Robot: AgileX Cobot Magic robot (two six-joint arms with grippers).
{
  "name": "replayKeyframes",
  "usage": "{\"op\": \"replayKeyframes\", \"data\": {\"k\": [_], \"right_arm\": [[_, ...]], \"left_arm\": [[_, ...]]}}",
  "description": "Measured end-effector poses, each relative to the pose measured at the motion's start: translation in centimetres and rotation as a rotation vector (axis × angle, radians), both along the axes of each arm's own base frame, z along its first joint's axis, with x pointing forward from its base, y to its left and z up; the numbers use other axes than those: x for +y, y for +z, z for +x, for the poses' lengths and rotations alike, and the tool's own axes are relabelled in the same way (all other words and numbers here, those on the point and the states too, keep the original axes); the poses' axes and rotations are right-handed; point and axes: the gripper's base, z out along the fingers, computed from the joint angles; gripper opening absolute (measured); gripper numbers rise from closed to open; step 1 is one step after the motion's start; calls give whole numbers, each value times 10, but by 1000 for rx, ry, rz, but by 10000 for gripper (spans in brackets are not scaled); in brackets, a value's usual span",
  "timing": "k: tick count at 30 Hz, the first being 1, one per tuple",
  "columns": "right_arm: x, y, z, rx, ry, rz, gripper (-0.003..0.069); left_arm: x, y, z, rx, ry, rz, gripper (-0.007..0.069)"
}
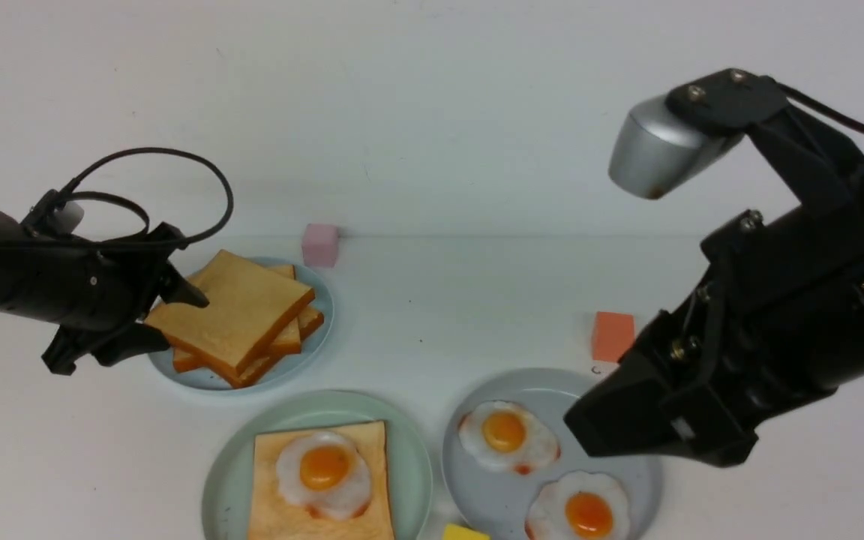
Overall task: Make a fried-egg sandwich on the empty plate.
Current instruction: Use the left arm to grab a slice of bread, then use the left arm to place a slice of bread on the fried egg in the middle
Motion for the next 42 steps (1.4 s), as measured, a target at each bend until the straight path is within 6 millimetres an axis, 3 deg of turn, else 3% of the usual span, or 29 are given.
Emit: {"op": "replayKeyframes", "data": {"k": [10,17,19,21,24,26,29,32,37,42], "right_arm": [[0,2,-2,8,3,21,514],[2,3,-4,34,10,47,514],[2,3,-5,42,14,43,514],[2,2,-6,48,17,42,514],[2,2,-6,55,20,40,514],[2,2,-7,57,20,39,514],[1,2,-6,51,18,32,514],[0,1,-5,39,15,15,514],[-2,0,-4,24,11,-6,514],[-2,0,-4,22,11,-8,514]], "left_arm": [[3,-22,8,23,33,8,331],[4,-20,8,-8,-27,61,122],[3,-9,7,-41,-41,75,38],[3,3,4,-76,-55,89,6],[2,31,-3,-157,-93,122,0],[-4,64,-18,-235,-195,154,0],[-16,82,-39,-248,-346,125,0],[-26,73,-62,-197,-479,80,0],[-32,23,-95,-100,-630,79,0],[-35,8,-105,-127,-666,73,0]]}}
